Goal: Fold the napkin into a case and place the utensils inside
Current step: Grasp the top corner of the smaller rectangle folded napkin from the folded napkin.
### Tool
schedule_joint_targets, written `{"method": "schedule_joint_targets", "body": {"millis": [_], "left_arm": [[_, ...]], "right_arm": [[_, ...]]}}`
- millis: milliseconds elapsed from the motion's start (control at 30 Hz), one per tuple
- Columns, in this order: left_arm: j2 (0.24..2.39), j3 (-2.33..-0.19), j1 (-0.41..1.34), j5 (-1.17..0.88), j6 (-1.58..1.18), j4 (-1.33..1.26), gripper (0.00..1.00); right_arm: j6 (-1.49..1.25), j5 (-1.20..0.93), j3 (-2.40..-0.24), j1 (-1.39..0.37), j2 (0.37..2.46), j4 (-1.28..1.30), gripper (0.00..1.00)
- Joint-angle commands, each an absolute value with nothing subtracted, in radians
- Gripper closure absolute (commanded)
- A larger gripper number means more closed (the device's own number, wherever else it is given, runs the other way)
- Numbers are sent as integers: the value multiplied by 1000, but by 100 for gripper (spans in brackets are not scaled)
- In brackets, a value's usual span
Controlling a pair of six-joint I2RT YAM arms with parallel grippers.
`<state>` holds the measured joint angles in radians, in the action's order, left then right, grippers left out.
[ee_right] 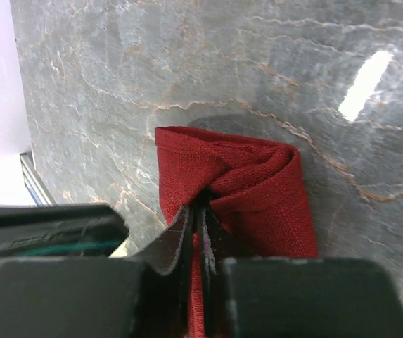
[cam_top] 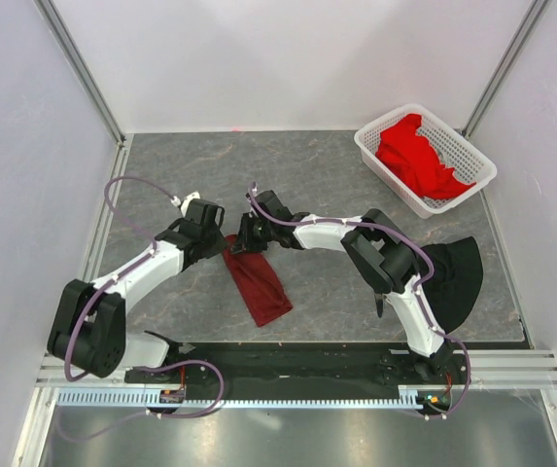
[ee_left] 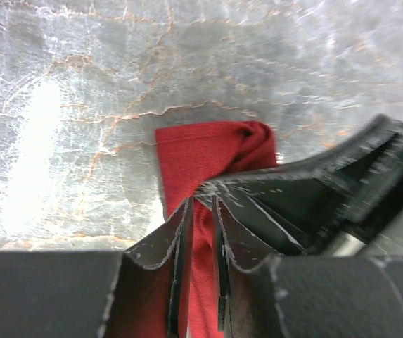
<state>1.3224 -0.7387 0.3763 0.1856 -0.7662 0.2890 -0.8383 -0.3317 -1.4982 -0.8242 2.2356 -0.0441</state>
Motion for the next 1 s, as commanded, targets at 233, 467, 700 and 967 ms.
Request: {"method": "schedule_joint_targets", "body": {"millis": [233,467,700,967], "left_arm": [[1449,-816,374,178,-683,288,74],[1496,-825,374,153,-680,272,69],[1454,-802,376,138,-698,249,67],[1422,-784,377,127,-701,241,62]], "right_arm": [[-867,-356,-1431,-811,2148,-84,76],[-877,-357,-1422,-813,2146,-90,88],[-879,-354,-1413,-811,2145,-97,100],[-890,-347,-1394,-808,2140,-103,100]]}}
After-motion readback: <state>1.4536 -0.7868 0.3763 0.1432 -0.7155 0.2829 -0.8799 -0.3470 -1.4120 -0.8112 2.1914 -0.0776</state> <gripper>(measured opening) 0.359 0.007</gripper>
